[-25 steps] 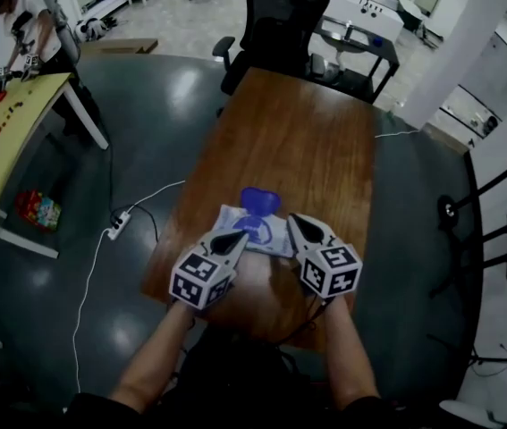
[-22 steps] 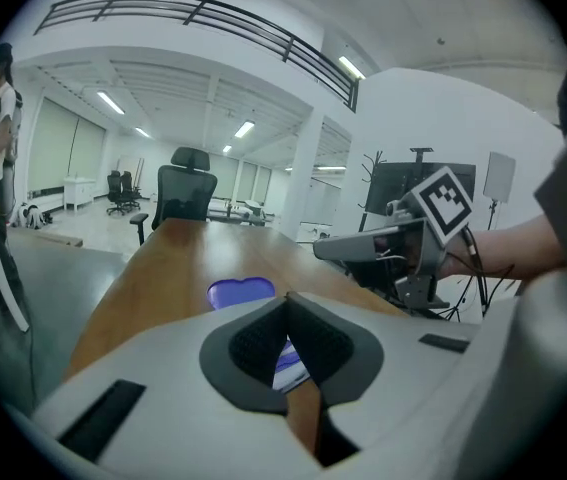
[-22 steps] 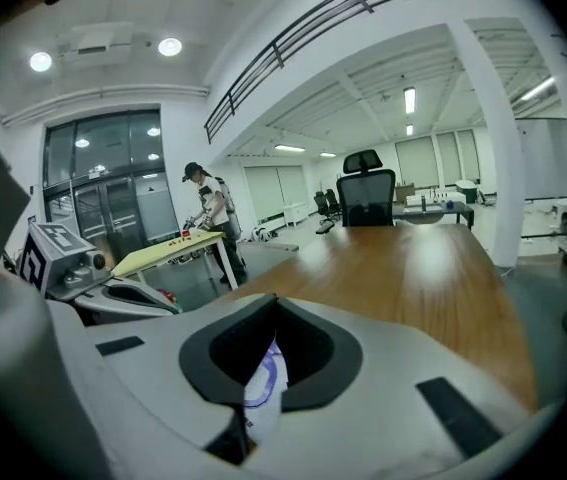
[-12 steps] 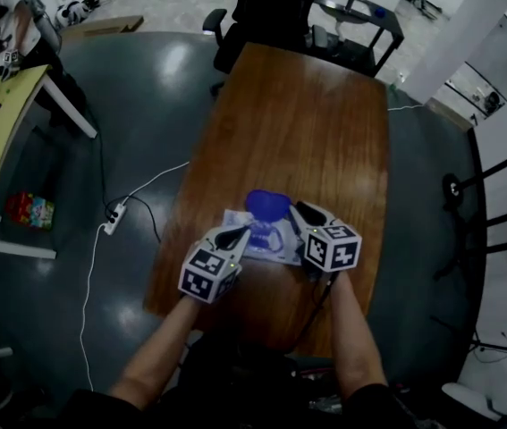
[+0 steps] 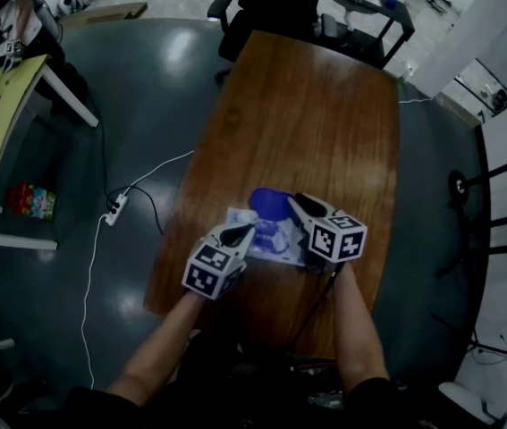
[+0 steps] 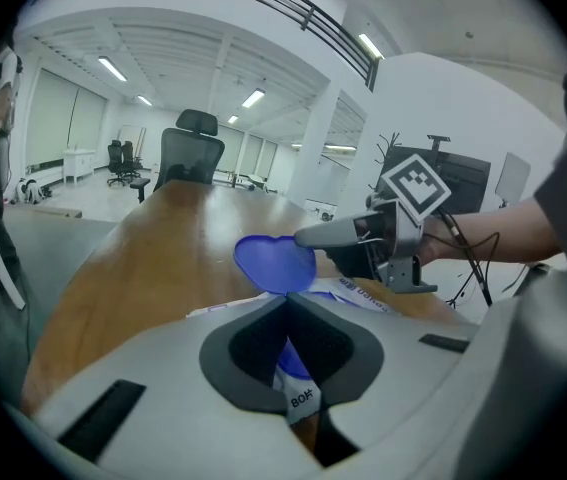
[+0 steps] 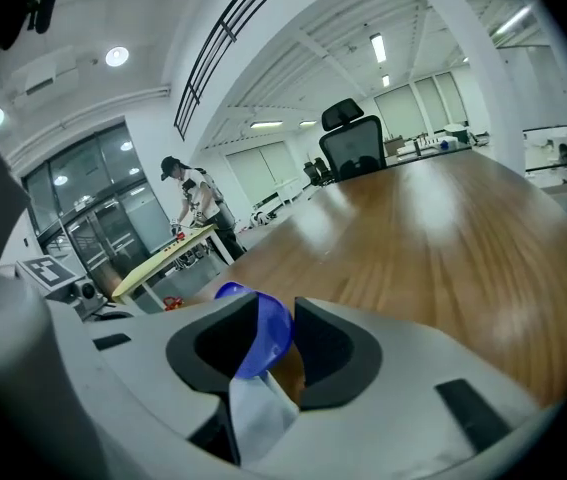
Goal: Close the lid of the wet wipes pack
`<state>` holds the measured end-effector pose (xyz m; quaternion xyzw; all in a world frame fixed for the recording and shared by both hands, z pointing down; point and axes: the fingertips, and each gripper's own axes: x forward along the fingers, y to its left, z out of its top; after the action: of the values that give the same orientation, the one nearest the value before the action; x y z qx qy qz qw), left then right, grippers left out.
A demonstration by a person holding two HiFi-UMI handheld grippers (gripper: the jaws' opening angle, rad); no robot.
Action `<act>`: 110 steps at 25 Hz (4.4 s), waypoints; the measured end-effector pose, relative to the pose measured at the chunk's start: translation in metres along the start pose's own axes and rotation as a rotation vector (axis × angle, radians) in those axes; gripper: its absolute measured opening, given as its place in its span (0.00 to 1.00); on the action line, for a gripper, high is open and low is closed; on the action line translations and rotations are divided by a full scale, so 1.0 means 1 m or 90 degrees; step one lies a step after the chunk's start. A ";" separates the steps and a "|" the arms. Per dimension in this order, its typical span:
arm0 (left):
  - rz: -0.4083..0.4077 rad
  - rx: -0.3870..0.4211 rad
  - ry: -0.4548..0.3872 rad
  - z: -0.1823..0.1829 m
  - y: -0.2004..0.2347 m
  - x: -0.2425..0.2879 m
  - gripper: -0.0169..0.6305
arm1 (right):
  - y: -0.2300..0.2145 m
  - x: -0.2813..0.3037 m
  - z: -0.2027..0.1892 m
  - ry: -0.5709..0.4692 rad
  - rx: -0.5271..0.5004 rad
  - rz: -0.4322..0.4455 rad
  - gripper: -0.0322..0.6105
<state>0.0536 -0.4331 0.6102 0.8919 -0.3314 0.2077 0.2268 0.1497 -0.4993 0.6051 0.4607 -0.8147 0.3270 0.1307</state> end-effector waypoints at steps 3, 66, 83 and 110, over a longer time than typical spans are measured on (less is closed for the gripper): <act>-0.001 -0.001 0.008 -0.004 0.001 0.000 0.03 | 0.013 -0.004 0.002 0.002 -0.009 0.028 0.23; 0.065 0.077 0.058 -0.031 -0.005 -0.018 0.03 | 0.113 -0.058 -0.107 0.175 -0.296 0.076 0.08; 0.039 0.114 -0.129 0.035 -0.137 -0.104 0.03 | 0.134 -0.207 -0.029 -0.186 -0.201 0.043 0.07; -0.101 0.160 -0.280 0.045 -0.228 -0.290 0.03 | 0.302 -0.347 -0.033 -0.418 -0.192 -0.021 0.06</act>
<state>0.0183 -0.1591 0.3621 0.9601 -0.2732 0.0301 0.0522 0.0817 -0.1379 0.3266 0.5300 -0.8447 0.0358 -0.0658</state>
